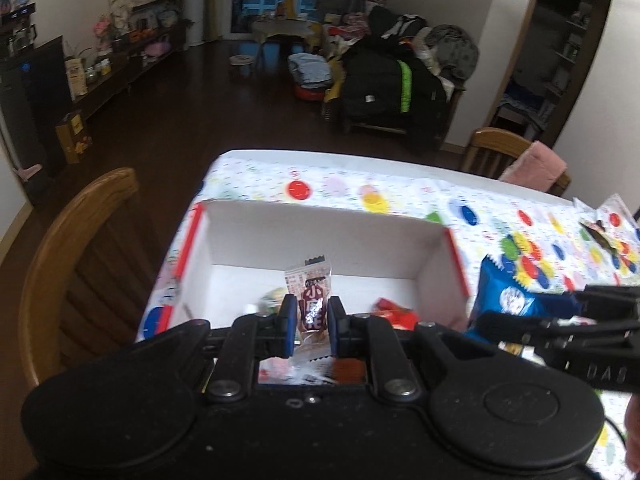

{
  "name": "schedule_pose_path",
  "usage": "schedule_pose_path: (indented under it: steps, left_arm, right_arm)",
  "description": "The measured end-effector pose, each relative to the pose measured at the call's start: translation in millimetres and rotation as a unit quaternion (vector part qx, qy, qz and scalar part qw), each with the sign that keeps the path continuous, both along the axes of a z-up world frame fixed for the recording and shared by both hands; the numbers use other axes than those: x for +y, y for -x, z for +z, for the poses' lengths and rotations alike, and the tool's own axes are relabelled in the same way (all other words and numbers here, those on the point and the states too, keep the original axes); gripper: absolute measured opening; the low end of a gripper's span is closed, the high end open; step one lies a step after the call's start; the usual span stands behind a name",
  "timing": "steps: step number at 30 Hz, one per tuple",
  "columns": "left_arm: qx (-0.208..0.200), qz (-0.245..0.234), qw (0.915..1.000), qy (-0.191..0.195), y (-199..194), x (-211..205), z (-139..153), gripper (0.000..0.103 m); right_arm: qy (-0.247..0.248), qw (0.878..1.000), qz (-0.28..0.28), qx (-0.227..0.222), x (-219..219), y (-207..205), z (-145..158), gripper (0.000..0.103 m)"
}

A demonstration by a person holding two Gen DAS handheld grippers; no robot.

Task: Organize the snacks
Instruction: 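Carry the candy packet and blue cookie bag over the white box with both tools, then open both tools to drop the candy packet and blue bag into the box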

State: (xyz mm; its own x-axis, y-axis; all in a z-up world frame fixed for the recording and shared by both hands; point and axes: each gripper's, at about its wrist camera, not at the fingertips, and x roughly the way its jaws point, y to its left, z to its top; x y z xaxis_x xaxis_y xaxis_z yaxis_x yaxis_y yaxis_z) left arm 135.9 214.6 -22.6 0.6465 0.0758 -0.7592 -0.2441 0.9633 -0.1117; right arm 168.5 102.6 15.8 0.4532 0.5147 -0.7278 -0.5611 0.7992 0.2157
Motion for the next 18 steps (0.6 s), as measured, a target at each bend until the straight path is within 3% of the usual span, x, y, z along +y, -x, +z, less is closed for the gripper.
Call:
schedule_pose_path:
  steps: [7,18]
  left_arm:
    - [0.019,0.008,0.9996,-0.02,-19.7,22.5,-22.7,0.013]
    - [0.061,-0.015,0.9976,-0.029,-53.5,24.3,-61.3,0.013]
  right_arm:
    - [0.021,1.0,-0.011,0.007,25.6,-32.2,-21.5,0.047]
    - [0.045,0.999,-0.012,0.028,51.3,-58.4,-53.2,0.047]
